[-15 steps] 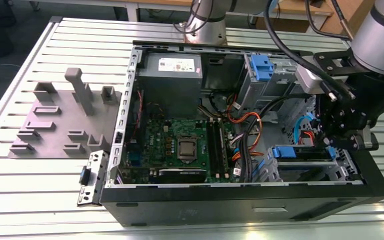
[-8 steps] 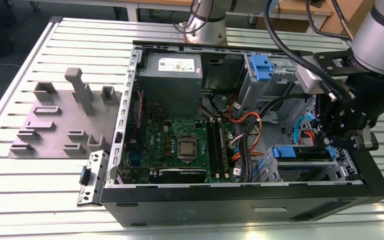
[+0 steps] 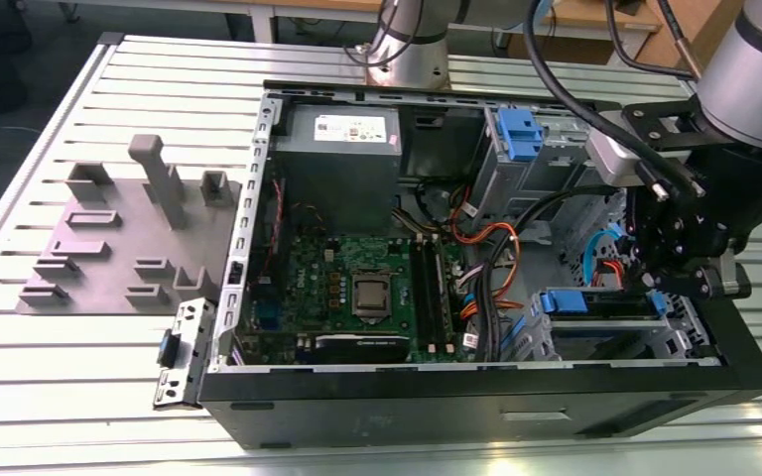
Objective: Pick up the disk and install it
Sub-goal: 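Insert the second disk wire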
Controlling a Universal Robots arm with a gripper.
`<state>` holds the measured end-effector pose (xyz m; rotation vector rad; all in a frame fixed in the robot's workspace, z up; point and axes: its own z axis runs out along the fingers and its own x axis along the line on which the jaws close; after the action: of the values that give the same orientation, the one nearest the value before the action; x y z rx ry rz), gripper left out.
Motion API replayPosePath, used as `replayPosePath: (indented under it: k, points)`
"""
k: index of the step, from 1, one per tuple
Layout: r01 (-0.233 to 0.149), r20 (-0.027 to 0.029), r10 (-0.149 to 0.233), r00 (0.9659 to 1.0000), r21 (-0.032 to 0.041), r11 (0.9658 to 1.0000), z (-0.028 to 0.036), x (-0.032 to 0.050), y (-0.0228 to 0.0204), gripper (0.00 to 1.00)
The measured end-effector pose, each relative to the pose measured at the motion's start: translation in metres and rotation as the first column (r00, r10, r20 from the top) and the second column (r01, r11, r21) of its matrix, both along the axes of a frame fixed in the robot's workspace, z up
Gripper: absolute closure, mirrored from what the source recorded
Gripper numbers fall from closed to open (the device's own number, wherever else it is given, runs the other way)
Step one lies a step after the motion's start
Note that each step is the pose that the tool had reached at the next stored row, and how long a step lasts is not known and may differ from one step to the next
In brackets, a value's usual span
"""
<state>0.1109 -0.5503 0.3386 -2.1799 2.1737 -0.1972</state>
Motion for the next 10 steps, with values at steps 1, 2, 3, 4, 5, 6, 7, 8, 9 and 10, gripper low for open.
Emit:
replayPosePath:
  k: [1,2,3,4,5,6,7,8,9,10]
  points:
    - [0.000,-0.0009,0.000,1.0000,0.0004,1.0000,0.0000,-0.0001,0.0000,0.89]
    - [0.000,-0.0030,0.000,1.0000,0.0008,1.0000,0.0001,-0.0002,0.0000,0.89]
    - [0.000,-0.0069,0.000,1.0000,0.0018,1.0000,0.0003,-0.0002,0.0000,0.89]
    - [0.000,-0.0110,0.000,0.9999,0.0036,1.0000,0.0005,-0.0003,0.0000,0.89]
    - [0.000,-0.0158,0.000,0.9999,0.0060,1.0000,0.0008,-0.0003,0.0000,0.89]
    - [0.000,-0.0215,0.000,0.9998,0.0084,1.0000,0.0012,-0.0003,0.0000,0.89]
    - [0.000,-0.0270,0.000,0.9996,0.0107,0.9999,0.0016,-0.0003,0.0000,0.89]
    - [0.000,-0.0330,0.000,0.9995,0.0125,0.9999,0.0020,-0.0003,0.0000,0.89]
    - [0.000,-0.0390,0.000,0.9992,0.0137,0.9999,0.0025,-0.0003,0.0000,0.89]
    - [0.000,-0.0442,0.000,0.9990,0.0150,0.9999,0.0032,-0.0003,0.0000,0.89]
